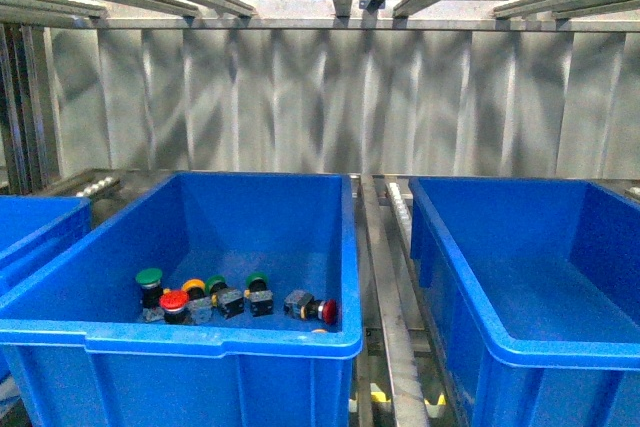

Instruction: Pick red and yellow buttons and place in box

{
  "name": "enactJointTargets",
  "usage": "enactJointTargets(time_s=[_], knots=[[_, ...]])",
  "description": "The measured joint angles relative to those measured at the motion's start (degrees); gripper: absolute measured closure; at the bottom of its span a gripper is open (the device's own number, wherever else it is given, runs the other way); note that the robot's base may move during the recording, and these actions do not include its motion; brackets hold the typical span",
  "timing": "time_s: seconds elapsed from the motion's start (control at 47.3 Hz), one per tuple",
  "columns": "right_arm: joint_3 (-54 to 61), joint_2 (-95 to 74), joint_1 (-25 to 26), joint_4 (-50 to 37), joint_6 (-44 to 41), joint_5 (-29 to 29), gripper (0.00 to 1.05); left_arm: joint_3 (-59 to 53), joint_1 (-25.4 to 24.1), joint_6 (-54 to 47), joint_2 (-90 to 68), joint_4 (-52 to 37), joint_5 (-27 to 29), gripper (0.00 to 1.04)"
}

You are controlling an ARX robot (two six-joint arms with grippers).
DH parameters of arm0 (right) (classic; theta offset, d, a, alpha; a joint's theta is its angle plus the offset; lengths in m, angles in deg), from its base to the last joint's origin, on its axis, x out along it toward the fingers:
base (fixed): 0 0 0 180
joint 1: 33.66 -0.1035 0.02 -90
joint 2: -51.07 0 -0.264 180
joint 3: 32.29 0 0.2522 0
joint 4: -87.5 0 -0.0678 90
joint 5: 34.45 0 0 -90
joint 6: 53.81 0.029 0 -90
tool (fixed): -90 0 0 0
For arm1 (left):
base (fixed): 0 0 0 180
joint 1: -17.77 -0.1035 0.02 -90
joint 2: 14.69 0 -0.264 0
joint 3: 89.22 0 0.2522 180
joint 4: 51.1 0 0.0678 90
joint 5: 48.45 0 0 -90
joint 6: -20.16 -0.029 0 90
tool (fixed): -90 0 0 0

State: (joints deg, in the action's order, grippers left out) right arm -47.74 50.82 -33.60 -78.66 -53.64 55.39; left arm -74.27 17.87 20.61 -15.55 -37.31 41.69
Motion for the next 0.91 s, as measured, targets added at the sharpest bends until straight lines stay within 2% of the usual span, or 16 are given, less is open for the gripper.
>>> enactJointTargets(time_s=[0.909], knots=[[0.0,0.0,0.0,0.0,0.0,0.2,0.06,0.0,0.0,0.0,0.0,0.0,-0.1,0.08]])
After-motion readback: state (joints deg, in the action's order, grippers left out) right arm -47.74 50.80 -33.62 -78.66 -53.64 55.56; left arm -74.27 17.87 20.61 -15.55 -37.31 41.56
